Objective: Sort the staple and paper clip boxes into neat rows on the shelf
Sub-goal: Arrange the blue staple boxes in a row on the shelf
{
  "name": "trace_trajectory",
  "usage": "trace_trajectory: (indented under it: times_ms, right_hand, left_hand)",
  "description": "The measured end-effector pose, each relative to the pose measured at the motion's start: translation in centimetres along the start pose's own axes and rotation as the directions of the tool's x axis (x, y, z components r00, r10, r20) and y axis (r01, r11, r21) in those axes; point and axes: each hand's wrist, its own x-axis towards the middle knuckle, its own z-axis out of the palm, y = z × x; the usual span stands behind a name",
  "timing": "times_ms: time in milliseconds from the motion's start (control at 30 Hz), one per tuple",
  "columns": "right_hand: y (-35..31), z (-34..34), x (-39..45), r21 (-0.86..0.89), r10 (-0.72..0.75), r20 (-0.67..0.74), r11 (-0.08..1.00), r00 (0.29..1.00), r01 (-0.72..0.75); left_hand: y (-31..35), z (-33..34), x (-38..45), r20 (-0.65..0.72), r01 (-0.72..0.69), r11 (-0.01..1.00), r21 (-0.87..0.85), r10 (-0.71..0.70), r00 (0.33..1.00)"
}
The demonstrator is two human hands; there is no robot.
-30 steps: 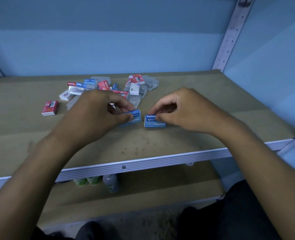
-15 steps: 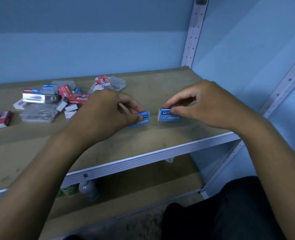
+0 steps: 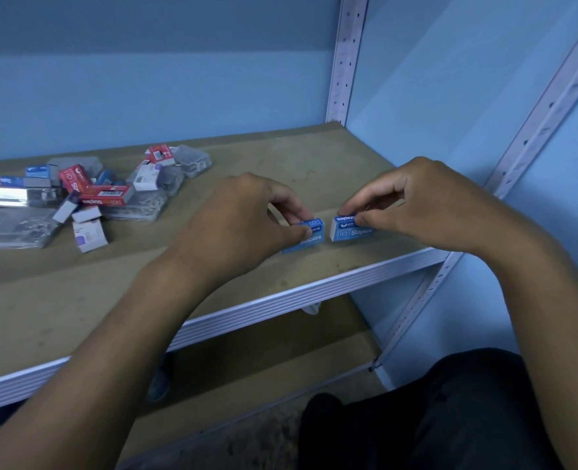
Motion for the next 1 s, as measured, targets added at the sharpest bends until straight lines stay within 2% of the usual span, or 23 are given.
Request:
trace_trajectory:
  times_ms: [800, 1000]
  right_hand:
    - [0.7, 0.1, -0.3, 0.021, 0.072, 0.122, 0.997, 0.990, -0.075]
    - [0.4, 0.0, -0.1, 0.042, 0.036, 0.012, 0.998, 0.999, -0.037]
  left_hand:
    - [0.0, 1.4, -0.2, 0.075, 0.007, 1.000, -0.024, -0.005, 0.997]
    - [-0.6, 0.8, -0.7, 0.020, 0.006, 1.000, -0.020, -0.006, 1.000]
